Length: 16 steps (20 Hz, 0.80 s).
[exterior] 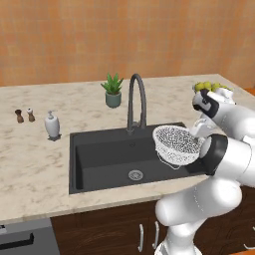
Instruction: Put the colander in the sink, put the kiwi in the colander, and turn on the sink faucet and pour water over the colander.
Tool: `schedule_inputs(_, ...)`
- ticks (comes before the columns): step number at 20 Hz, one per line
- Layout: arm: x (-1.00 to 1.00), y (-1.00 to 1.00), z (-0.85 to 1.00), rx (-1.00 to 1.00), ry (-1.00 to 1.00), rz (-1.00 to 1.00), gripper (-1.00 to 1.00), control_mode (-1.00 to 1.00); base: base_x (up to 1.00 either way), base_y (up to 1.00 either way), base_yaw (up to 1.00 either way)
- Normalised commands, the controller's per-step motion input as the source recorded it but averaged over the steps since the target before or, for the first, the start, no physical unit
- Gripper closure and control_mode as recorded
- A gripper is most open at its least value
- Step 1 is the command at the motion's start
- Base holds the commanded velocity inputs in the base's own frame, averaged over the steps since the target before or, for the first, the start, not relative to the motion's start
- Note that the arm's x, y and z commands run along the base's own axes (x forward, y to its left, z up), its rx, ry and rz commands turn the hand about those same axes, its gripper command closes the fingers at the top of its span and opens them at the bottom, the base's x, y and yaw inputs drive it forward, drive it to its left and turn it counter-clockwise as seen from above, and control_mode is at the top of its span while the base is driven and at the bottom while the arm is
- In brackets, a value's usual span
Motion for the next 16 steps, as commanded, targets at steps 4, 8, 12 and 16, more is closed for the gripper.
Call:
schedule_inputs(4,0.32,0.00,-0.18,-0.10,0.02,0.00,1.00,-1.00,0.00,0.00,0.00)
schedule_inputs(8,0.28,0.08,-0.23,-0.05,0.02,-0.12,1.00,-1.00,0.00,0.00,0.00)
schedule_inputs(12,0.31,0.16,-0.28,0.00,0.07,-0.28,1.00,-1.00,0.00,0.00,0.00)
schedule_inputs(16,0.32,0.22,-0.29,0.00,0.05,-0.29,1.00,-1.00,0.00,0.00,0.00)
